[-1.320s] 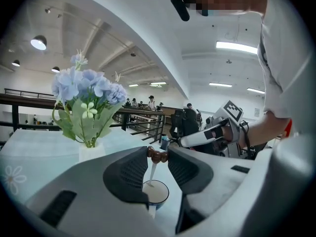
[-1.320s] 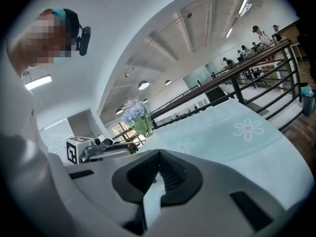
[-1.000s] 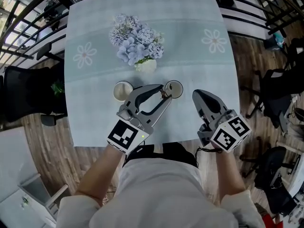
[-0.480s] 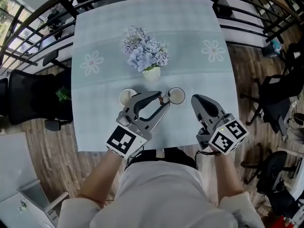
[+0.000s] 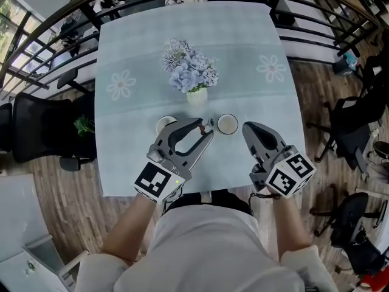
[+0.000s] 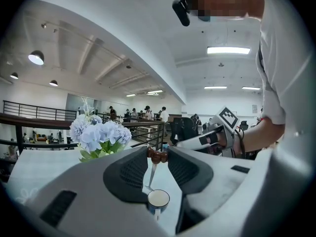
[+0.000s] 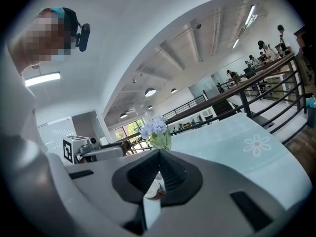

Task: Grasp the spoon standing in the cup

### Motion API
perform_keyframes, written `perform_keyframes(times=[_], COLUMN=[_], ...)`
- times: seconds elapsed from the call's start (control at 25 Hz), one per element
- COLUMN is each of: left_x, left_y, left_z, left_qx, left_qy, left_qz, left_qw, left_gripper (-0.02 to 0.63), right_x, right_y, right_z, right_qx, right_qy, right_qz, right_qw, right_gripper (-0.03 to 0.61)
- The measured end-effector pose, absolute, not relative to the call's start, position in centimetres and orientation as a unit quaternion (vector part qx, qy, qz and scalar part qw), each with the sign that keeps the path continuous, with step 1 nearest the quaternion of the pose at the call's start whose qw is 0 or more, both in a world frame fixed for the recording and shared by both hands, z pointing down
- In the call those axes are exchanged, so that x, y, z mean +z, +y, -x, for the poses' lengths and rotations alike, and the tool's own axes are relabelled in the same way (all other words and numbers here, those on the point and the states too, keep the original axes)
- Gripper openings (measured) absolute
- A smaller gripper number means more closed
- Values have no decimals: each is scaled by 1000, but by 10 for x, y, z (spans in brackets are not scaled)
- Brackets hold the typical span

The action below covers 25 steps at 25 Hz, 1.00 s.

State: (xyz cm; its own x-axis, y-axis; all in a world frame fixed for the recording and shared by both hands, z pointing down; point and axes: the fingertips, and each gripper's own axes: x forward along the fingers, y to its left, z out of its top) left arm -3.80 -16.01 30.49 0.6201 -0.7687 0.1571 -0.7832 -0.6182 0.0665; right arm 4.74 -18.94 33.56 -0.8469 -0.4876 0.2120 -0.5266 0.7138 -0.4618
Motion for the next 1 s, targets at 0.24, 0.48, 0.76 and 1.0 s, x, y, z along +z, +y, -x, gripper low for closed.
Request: perform_keyframes(times=[0.24, 0.48, 0.76, 1.0], left_x=[303, 303, 302, 300], left_y=[-161, -160, -162, -162], left_z=[41, 46, 42, 41], left_qx=[63, 67, 65, 59], left_qy=[-430, -429, -429, -429], left_qz=[-898, -899, -899, -900], left_qw=[63, 62, 60, 61], left_gripper=[138, 138, 138, 138], right_x=[332, 330, 329, 329], right_y=[-188, -187, -187, -186], right_z=[-46, -41, -42, -39], right_qx=[258, 257, 254, 252], right_qy=[-925, -925, -927, -928], right_qz=[-275, -276, -273, -269], right_qw=[38, 38, 39, 44], right_gripper=[21, 21, 21, 21])
